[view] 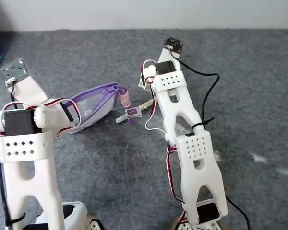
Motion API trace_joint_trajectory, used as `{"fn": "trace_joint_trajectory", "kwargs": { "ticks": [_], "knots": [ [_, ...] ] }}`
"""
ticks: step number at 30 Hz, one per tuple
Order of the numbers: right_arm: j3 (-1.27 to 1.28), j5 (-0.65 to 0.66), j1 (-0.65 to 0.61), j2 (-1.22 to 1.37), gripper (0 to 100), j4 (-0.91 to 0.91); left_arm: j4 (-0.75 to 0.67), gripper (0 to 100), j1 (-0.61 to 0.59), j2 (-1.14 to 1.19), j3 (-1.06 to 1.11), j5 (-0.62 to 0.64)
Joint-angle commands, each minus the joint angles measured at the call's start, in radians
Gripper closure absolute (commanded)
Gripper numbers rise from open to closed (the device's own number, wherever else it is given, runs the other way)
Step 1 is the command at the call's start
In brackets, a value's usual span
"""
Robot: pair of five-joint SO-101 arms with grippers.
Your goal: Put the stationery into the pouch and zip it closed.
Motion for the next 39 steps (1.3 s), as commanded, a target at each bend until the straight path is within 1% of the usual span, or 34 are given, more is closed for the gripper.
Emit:
{"fn": "trace_joint_trajectory", "kwargs": {
  "ticks": [1, 5, 6, 11, 13, 16, 21, 23, 26, 30, 33, 36, 39],
  "knots": [
    [-0.149, 0.012, 0.042, 0.082, 80.8, 0.01, -0.012, 99, -0.003, 0.018, 0.004, 0.009],
    [-0.19, 0.018, 0.076, 0.166, 81.0, 0.039, -0.04, 99, -0.003, 0.011, 0.07, 0.009],
    [-0.199, 0.028, 0.077, 0.174, 82.4, 0.059, -0.041, 99, -0.005, 0.011, 0.082, 0.009],
    [-0.276, 0.074, 0.068, 0.179, 99.7, 0.16, -0.048, 99, -0.003, 0.011, 0.087, 0.009],
    [-0.304, 0.109, 0.067, 0.18, 97.4, 0.194, -0.049, 99, -0.002, 0.011, 0.087, 0.009],
    [-0.344, 0.137, 0.068, 0.177, 99.4, 0.246, -0.054, 99, -0.005, 0.011, 0.087, 0.009],
    [-0.543, 0.14, 0.061, 0.176, 99.1, 0.415, -0.052, 99, -0.006, 0.011, 0.085, 0.009],
    [-0.606, 0.146, 0.059, 0.171, 99.1, 0.43, -0.052, 99, -0.009, 0.011, 0.085, 0.009],
    [-0.582, 0.189, 0.061, 0.077, 99.1, 0.43, -0.052, 99, -0.009, 0.011, 0.079, 0.009],
    [-0.545, 0.215, 0.033, -0.085, 99.1, 0.432, -0.046, 99, -0.009, 0.011, 0.027, 0.009],
    [-0.491, 0.238, 0.005, -0.262, 99.1, 0.433, -0.046, 99, -0.006, 0.011, -0.005, 0.014],
    [-0.365, 0.255, -0.028, -0.458, 99.1, 0.433, -0.046, 99, -0.003, 0.011, -0.021, 0.049],
    [-0.186, 0.255, -0.064, -0.667, 99.1, 0.432, -0.046, 99, -0.006, 0.011, -0.022, 0.051]
  ]
}}
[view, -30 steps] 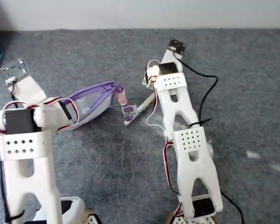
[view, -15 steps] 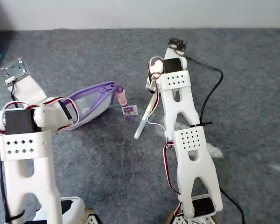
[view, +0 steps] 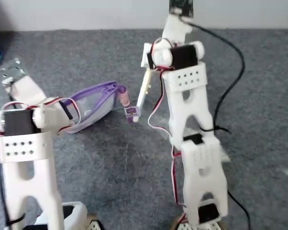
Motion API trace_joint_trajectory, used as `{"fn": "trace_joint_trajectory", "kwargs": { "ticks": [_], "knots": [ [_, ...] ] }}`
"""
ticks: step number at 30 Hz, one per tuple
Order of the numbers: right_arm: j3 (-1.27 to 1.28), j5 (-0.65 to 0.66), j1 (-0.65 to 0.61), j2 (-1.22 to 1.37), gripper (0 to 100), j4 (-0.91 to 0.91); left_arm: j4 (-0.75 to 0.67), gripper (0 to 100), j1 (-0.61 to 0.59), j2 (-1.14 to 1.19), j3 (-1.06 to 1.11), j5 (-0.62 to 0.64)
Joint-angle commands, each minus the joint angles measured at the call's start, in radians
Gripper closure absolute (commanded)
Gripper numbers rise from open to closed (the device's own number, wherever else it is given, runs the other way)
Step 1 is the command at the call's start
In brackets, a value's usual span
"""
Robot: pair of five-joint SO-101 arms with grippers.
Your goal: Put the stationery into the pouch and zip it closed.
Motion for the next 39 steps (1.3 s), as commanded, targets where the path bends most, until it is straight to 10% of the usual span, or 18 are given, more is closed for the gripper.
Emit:
{"fn": "trace_joint_trajectory", "kwargs": {
  "ticks": [1, 17, 39],
  "knots": [
    [0.189, 0.009, -0.041, -0.331, 99.1, 0.045, -0.015, 99, -0.003, 0.012, -0.03, 0.017],
    [0.666, 0.124, -0.334, -1.075, 99.1, -0.064, -0.015, 99, -0.002, 0.011, -0.03, 0.017],
    [1.283, 0.376, -0.415, -1.118, 99.1, -0.983, -0.015, 99, -0.003, 0.011, -0.03, 0.017]
  ]
}}
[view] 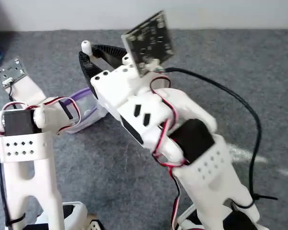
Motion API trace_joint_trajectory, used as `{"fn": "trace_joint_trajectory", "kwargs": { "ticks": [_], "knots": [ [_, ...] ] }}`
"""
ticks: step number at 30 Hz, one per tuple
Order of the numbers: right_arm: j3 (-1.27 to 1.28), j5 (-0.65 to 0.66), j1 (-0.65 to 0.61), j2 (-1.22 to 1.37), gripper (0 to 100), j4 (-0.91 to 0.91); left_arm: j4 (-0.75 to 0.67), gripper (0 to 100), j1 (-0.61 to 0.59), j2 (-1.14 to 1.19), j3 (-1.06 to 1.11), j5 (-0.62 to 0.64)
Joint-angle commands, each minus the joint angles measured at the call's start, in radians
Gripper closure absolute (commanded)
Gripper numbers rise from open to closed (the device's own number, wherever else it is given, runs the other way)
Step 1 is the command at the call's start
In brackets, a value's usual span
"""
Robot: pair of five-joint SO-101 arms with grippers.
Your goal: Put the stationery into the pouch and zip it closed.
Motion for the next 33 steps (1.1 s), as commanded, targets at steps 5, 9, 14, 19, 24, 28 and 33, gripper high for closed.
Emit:
{"fn": "trace_joint_trajectory", "kwargs": {
  "ticks": [5, 9, 14, 19, 24, 28, 33],
  "knots": [
    [0.015, 0.018, -0.007, -0.028, 99.1, -0.216, -0.015, 99, -0.005, 0.011, -0.03, 0.008],
    [-0.049, 0.018, -0.022, -0.033, 99.1, -0.237, -0.015, 99, -0.005, 0.011, -0.03, 0.008],
    [-0.049, 0.018, -0.067, -0.025, 99.1, -0.234, -0.017, 99, -0.005, 0.011, -0.03, 0.008],
    [-0.044, 0.02, -0.073, 0.03, 99.1, -0.278, -0.015, 99, -0.005, 0.011, -0.03, 0.008],
    [0.005, 0.072, -0.07, 0.067, 99.1, -0.302, -0.015, 99, -0.005, 0.011, -0.03, 0.008],
    [0.101, 0.098, -0.058, 0.07, 99.1, -0.363, -0.015, 99, -0.005, 0.011, -0.03, 0.008],
    [0.235, 0.232, 0.004, 0.028, 98.9, -0.308, -0.014, 99, -0.005, 0.011, -0.03, 0.008]
  ]
}}
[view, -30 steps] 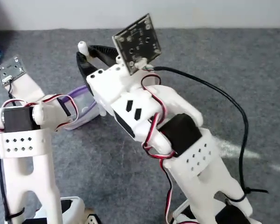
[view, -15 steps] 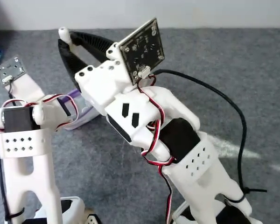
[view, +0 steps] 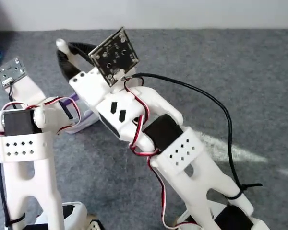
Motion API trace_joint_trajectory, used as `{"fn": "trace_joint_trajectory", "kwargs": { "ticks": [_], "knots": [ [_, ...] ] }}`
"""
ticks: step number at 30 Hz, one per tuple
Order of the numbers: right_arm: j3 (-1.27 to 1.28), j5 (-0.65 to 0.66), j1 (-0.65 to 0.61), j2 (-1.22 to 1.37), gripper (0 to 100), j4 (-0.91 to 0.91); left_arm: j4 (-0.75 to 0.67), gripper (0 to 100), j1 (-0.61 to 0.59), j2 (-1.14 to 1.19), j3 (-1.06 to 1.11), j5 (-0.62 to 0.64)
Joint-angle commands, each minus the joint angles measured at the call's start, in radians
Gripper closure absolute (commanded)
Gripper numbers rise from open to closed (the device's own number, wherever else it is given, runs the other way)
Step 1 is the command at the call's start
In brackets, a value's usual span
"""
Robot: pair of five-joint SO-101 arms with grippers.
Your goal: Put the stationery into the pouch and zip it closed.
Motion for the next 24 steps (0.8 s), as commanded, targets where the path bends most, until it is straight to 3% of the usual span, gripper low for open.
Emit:
{"fn": "trace_joint_trajectory", "kwargs": {
  "ticks": [1, 3, 7, 9, 14, 20, 24],
  "knots": [
    [0.064, 0.121, 0.038, -0.064, 98.7, 0.084, -0.014, 99, -0.008, 0.011, -0.03, 0.008],
    [0.1, 0.155, 0.038, -0.107, 94.3, 0.174, -0.014, 99, -0.008, 0.011, -0.03, 0.008],
    [0.112, 0.133, 0.038, -0.168, 74.1, 0.283, -0.014, 99, -0.008, 0.011, -0.03, 0.008],
    [0.112, 0.133, 0.038, -0.194, 69.0, 0.305, -0.014, 99, -0.008, 0.011, -0.03, 0.008],
    [0.115, 0.117, 0.05, -0.277, 76.2, 0.357, -0.014, 99, -0.008, 0.011, -0.03, 0.008],
    [0.144, -0.089, 0.173, -0.329, 78.1, 0.596, -0.014, 99, -0.008, 0.011, -0.027, 0.008],
    [0.184, -0.189, 0.189, -0.335, 78.3, 0.607, -0.014, 99, -0.008, 0.011, -0.025, 0.008]
  ]
}}
